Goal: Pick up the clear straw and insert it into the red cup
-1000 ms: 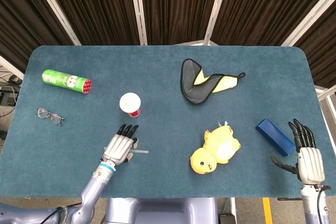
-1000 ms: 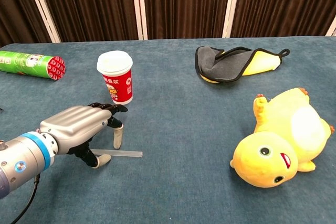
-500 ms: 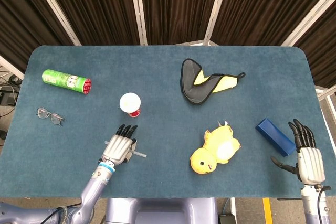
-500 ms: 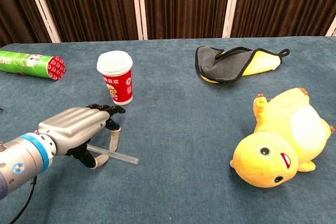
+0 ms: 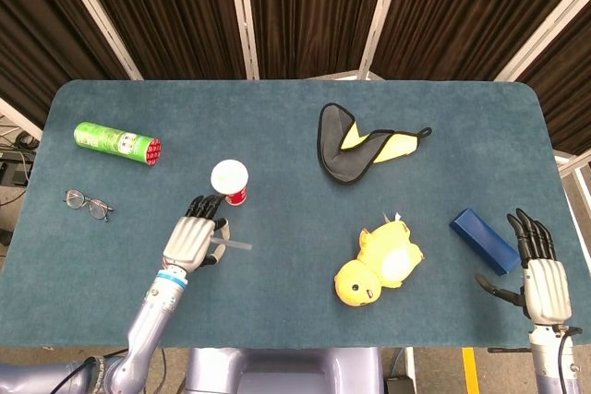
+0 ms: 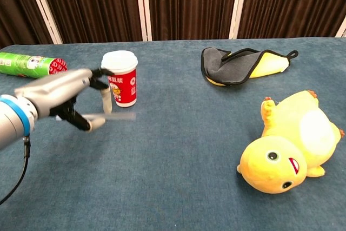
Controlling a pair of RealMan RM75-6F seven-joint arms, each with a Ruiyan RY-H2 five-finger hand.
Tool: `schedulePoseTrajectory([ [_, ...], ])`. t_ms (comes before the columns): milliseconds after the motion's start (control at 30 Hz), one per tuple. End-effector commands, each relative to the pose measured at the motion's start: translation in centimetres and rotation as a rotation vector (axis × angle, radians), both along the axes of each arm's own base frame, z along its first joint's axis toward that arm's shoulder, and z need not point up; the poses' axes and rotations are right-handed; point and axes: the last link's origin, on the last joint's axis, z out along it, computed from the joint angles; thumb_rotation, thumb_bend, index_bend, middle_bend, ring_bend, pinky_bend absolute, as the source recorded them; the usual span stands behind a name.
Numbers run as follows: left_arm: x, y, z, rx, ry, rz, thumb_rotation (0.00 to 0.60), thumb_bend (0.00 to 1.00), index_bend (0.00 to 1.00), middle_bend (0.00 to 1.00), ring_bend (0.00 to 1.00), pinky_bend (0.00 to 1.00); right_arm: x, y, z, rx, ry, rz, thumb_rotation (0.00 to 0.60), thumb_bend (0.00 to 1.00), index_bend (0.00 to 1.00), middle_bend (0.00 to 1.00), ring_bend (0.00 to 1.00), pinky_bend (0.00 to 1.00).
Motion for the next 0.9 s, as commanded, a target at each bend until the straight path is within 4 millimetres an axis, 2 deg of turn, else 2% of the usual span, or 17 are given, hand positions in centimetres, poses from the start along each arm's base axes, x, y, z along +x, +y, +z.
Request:
schedulePoseTrajectory([
  [33, 0.7, 0.4, 1.9, 0.015, -0.102, 0.035, 0.6, 0.42, 0.54, 0.0, 0.0, 0.0, 0.0, 0.0, 0.0, 0.001, 0.003, 0.001, 0.6, 0.06, 0.0, 0.0, 0.0, 0.0],
  [267, 2.8, 0.1, 5.1, 0.001, -0.273, 0.047, 0.6, 0.42, 0.54, 0.0, 0.0, 0.0, 0.0, 0.0, -0.1, 0.002, 0.007, 0.001, 0.6, 0.06, 0.0, 0.0, 0.0, 0.0],
  [400, 3.8, -0.2, 6.3, -0.026, -0.358, 0.056, 0.6, 0.42, 0.54, 0.0, 0.0, 0.0, -0.1, 0.0, -0.2, 0.004, 0.009, 0.0, 0.6, 0.06, 0.0, 0.0, 0.0, 0.0],
  [500, 5.3, 0.1, 7.5, -0.021, -0.458, 0.044, 0.6, 0.42, 0.54, 0.0, 0.0, 0.0, -0.1, 0.0, -0.2, 0.007, 0.008, -0.005, 0.6, 0.06, 0.0, 0.0, 0.0, 0.0],
  [767, 7.0, 2.2, 8.5, 0.004, -0.684, 0.052, 0.6, 0.42, 0.54, 0.0, 0.0, 0.0, -0.3, 0.0, -0.2, 0.014, 0.001, -0.015, 0.6, 0.06, 0.0, 0.0, 0.0, 0.0],
  [900, 7.1, 3.6, 8.5, 0.025, -0.762, 0.056, 0.6, 0.42, 0.54, 0.0, 0.0, 0.0, -0.4, -0.1, -0.3, 0.021, -0.008, -0.021, 0.6, 0.06, 0.0, 0.0, 0.0, 0.0],
])
